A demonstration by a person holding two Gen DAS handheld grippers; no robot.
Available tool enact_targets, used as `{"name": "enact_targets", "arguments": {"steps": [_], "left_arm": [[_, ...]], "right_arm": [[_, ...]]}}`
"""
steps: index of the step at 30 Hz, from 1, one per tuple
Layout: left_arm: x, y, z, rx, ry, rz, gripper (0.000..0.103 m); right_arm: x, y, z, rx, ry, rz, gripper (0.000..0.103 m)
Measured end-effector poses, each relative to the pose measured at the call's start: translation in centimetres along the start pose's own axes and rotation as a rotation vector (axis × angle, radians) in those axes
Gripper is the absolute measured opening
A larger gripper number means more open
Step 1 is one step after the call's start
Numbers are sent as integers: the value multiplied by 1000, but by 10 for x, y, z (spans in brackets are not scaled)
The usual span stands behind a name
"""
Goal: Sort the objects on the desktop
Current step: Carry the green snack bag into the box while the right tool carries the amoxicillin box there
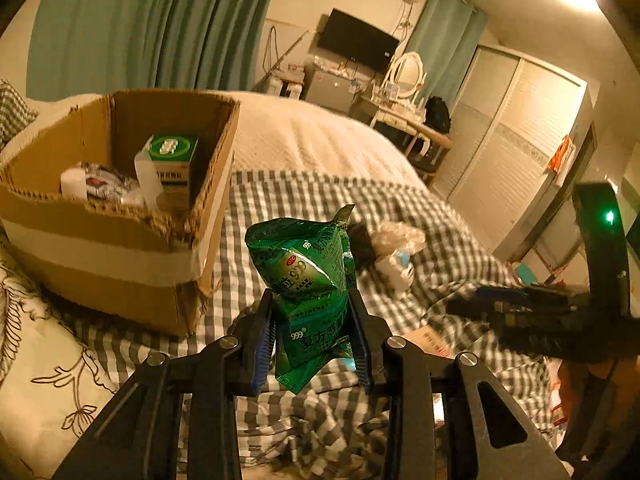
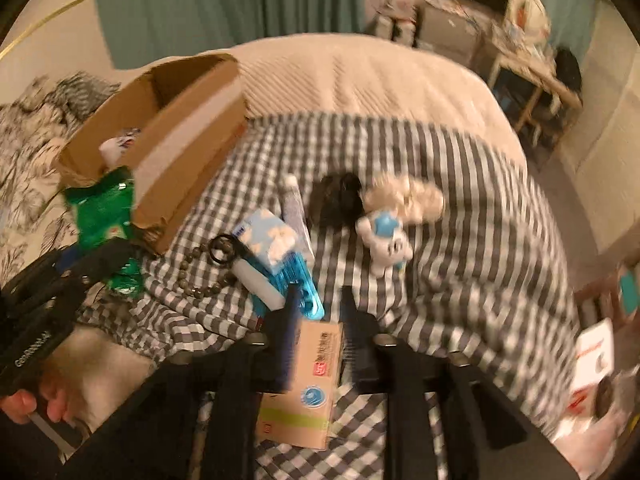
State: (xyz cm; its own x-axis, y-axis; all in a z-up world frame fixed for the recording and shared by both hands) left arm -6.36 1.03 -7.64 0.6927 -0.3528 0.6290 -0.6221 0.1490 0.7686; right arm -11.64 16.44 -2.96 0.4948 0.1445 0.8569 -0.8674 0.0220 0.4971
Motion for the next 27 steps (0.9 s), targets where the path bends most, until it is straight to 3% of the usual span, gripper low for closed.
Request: {"name": "enact_targets", "arguments": {"steps": [1,5,7,11,16,17,19,27], "left_arm": [[-1,-5,1,2,0,8,34],[-15,-14,-1,-11,13,35,34],[-19,-16,0,-20,21,42,34],[-23,-19,1,-26,37,56,34],[-21,-19,2,-30,49,55,34],[-20,-18,1,-32,51,53,34],[-15,-16,1,-36,55,44,34],[31,24,9,-44,56,-61,34]], "right_arm": [[-7,-5,-5,-20,7,20,80],[-30,-35,-16,-118,26,112,82],[-48,-55,-15,-118,-45,161,85],[-62,-73,-9,-127,-19,177,85],[-67,-84,6,-70,-89,177,86],[-68,-85,8,-56,-107,171,86],[-67,-87,7,-43,-136,136,74],[2,-61,27,-8,-96,-83,73]]}}
Point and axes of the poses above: each gripper's, at about its wrist camera, not at the fingertips, and x roughly against the way its jaws point, z to its left, y to its top, the point moved 4 cm from there along -x, roughly the way its jaws point, and after that the axes turned 15 degrees about -x, right-handed, at the moved point
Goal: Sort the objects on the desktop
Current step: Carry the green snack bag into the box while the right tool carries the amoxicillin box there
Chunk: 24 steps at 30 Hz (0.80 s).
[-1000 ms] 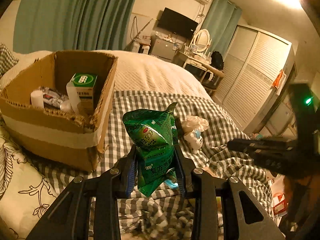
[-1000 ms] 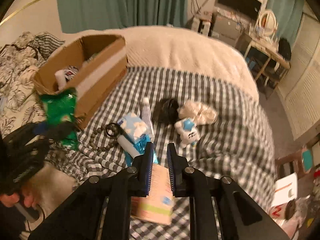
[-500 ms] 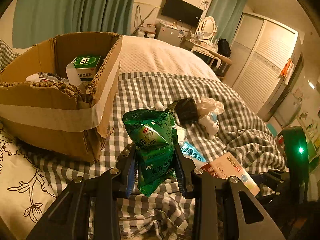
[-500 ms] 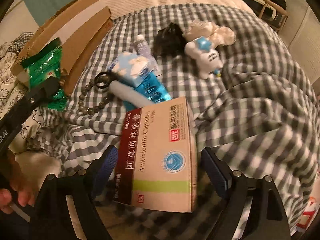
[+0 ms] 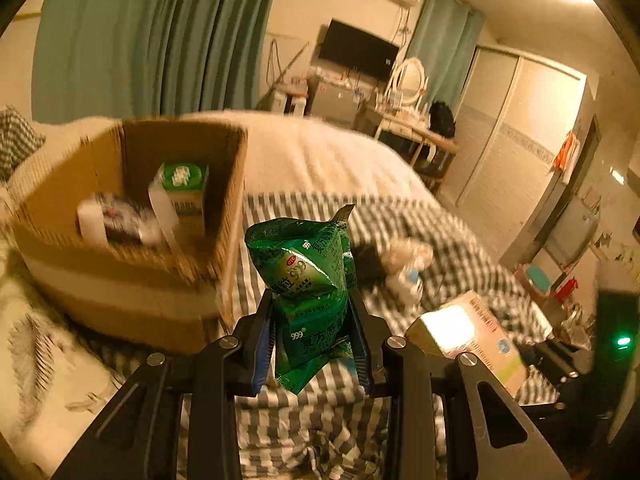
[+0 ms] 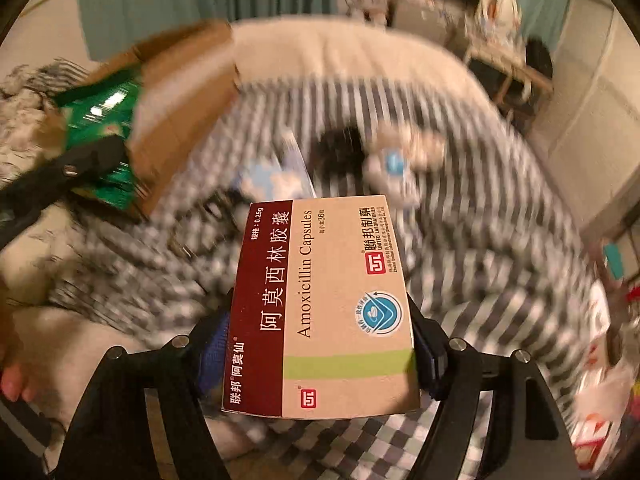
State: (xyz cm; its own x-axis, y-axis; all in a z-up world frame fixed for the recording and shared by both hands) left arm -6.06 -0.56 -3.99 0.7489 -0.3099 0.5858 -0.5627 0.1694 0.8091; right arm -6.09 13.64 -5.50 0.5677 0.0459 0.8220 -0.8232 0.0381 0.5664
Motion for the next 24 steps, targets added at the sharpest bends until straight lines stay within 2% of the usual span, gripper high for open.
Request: {"name": "enact_targets", "arguments": {"steps": [2,5,8,10,14,18,21,23,24], "left_arm": [[9,17,6,-13,2,-32,34],[26,47,24,-21,52,-101,34],[36,79,59,-2,104,-146,34],[38,89,81,11,150,-154,34],[28,76,132,67,214,-143,34],[-6,41,184,163,264,-32,34],[-16,26,197,204,243,10,35],[-18,22,200,211,250,20,42],[-17,22,201,215,257,17,62]], "right_arm": [[23,16,14,25,25,-71,73],[62,42,44,82,81,-188,73],[83,66,70,110,153,-258,73],[89,84,88,113,220,-282,73],[75,114,123,88,338,-269,73],[44,131,156,56,418,-207,73],[18,143,177,32,442,-173,73],[6,153,186,-10,486,-143,75],[4,159,187,-39,513,-135,76]]}}
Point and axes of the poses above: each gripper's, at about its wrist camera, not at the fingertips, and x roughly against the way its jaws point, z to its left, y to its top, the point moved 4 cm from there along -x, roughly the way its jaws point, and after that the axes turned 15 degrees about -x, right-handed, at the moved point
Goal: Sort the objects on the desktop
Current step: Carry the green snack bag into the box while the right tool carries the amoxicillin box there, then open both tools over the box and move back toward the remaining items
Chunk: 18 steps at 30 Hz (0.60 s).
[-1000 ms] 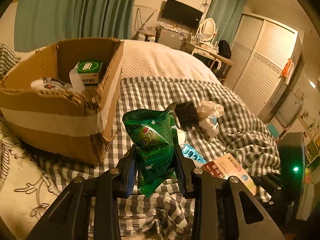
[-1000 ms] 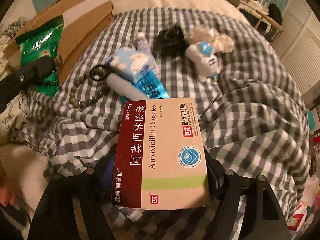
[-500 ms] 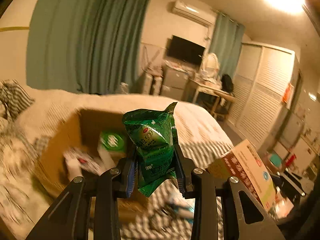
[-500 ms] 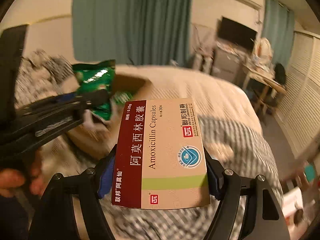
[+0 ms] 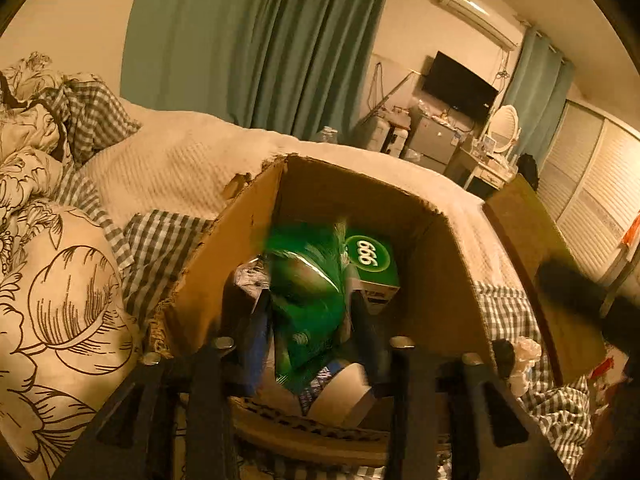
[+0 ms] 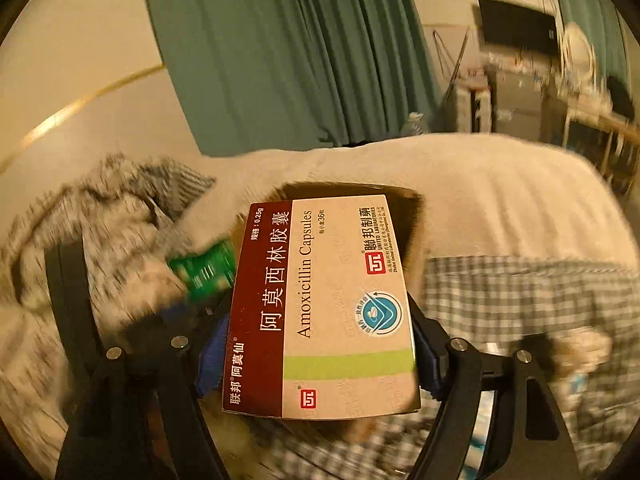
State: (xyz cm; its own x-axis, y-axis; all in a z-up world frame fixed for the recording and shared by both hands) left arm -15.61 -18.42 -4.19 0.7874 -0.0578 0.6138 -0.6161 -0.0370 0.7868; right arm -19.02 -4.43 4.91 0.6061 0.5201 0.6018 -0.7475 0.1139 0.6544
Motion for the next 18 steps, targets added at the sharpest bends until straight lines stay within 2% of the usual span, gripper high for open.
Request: {"name": "enact_targets", "arguments": {"steps": [1,2,3,6,11,14,16,18], "left_arm": [[2,-1,0,3,2,-7,82],[6,-1,-1,7,0,-23,87],[13,0,-3,13,-7,-53,88],[33,4,-13,-7,-73,-113,91],[56,1,-45,-64,-134,-139,91],[66,-5,-82,-117,-210,-120,91],[73,-13,-106,-146,-205,-122,96],[75,-27,-132,-167,-191,-111,101]], "right_arm": [[-1,4,-2,-24,16,-8,83],[3,10,-1,-49,33,-31,87],[9,15,0,-57,36,-60,90],[38,22,-1,-38,9,-148,90],[96,8,-22,-20,-33,-196,90],[132,-12,-51,42,-142,-202,90],[149,-24,-79,54,-219,-207,90],[159,-38,-106,48,-250,-182,90]]}}
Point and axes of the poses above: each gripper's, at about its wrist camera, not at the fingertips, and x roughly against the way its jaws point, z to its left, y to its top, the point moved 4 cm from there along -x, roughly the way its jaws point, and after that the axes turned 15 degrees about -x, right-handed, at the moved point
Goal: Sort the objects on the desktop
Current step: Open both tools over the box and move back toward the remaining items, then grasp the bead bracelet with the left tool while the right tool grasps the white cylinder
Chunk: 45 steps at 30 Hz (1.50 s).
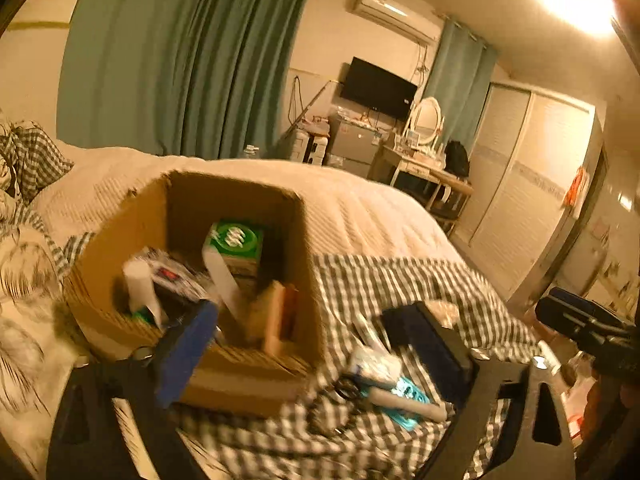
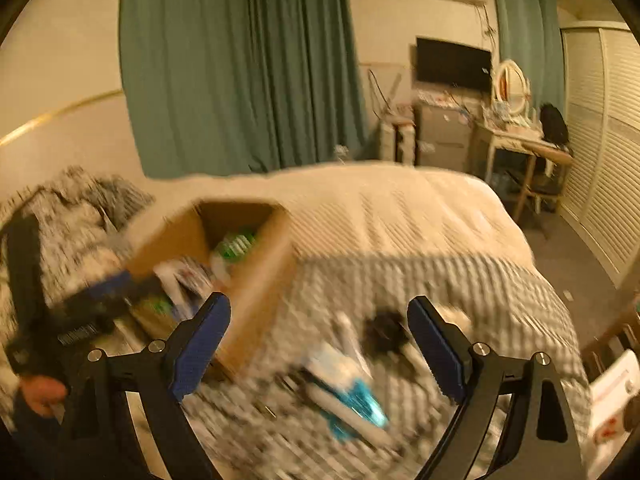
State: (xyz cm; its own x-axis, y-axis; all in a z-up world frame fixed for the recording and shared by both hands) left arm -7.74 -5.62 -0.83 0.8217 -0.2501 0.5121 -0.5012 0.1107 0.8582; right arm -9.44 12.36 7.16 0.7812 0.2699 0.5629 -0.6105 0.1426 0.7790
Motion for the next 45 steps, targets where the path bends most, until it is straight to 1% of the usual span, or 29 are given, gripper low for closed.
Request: {"name": "enact_targets", "arguments": {"steps": [2,4,5,6,7,9,12,13,14,15,18,19,20,21,22,24,26,27,29,30,32,34,35,38,41,42,43,44,45], "left_arm": [[-5,-12,-22,-3,-21,22,101],[-7,-27,-38,18,-37,26,101],[-8,-34,-45,27,-39,19,101],[-9,-42,-51,24,-32,12,101],[-12,-50,-55,12,-20,22,101],[-28,-65,-65,-32,-18,101,101],[-54,-89,-74,-71,-1,201,101],[-64,-97,-75,-80,3,245,101],[-70,-104,-76,-84,8,273,101],[-81,-110,-76,-90,5,319,101],[-97,-121,-77,-106,2,382,101],[-102,-125,-78,-113,7,402,101],[-106,-128,-77,-115,15,417,101],[-108,-129,-77,-116,16,426,101],[-108,-130,-76,-112,23,429,101],[-109,-132,-75,-111,21,436,101],[-117,-137,-78,-127,11,473,101],[-122,-140,-80,-144,14,495,101],[-128,-140,-84,-168,18,499,101],[-129,-138,-85,-173,17,481,101],[-135,-136,-89,-189,0,485,101],[-151,-140,-91,-203,-6,553,101],[-156,-140,-89,-202,4,568,101],[-165,-130,-76,-150,44,519,101],[-173,-132,-60,-69,15,539,88],[-170,-132,-59,-67,13,531,77],[-165,-131,-61,-74,5,515,54],[-160,-131,-63,-85,-6,502,42],[-155,-130,-66,-99,-23,495,25]], "right_arm": [[1,-14,-24,10,-20,22,87],[-7,-29,-46,36,-40,70,73],[-12,-38,-53,46,-35,104,70],[-23,-51,-62,54,-14,159,65],[-28,-59,-65,57,-7,179,64],[-51,-80,-73,81,18,256,64],[-89,-109,-80,139,-7,357,62],[-99,-117,-82,141,-2,391,58],[-114,-125,-83,141,3,441,58],[-121,-131,-85,142,-1,467,58],[-145,-139,-88,142,-32,549,58],[-150,-141,-89,139,-40,567,56],[-156,-145,-90,139,-43,588,49],[-159,-146,-91,135,-49,594,35],[-158,-145,-92,129,-54,590,27],[-152,-142,-96,104,-63,563,23],[-142,-137,-101,91,-90,503,21],[-131,-130,-105,79,-115,442,21],[-115,-119,-112,46,-137,362,21],[-103,-112,-118,13,-138,315,21],[-93,-108,-123,-21,-128,291,21],[-88,-105,-124,-41,-115,288,21],[-87,-106,-124,-47,-115,290,21],[-87,-104,-123,-49,-100,288,21],[-88,-105,-120,-45,-87,287,21],[-87,-105,-121,-46,-83,286,21],[-87,-105,-123,-47,-79,287,21],[-87,-105,-123,-51,-77,286,21],[-86,-105,-124,-57,-73,283,21]]}}
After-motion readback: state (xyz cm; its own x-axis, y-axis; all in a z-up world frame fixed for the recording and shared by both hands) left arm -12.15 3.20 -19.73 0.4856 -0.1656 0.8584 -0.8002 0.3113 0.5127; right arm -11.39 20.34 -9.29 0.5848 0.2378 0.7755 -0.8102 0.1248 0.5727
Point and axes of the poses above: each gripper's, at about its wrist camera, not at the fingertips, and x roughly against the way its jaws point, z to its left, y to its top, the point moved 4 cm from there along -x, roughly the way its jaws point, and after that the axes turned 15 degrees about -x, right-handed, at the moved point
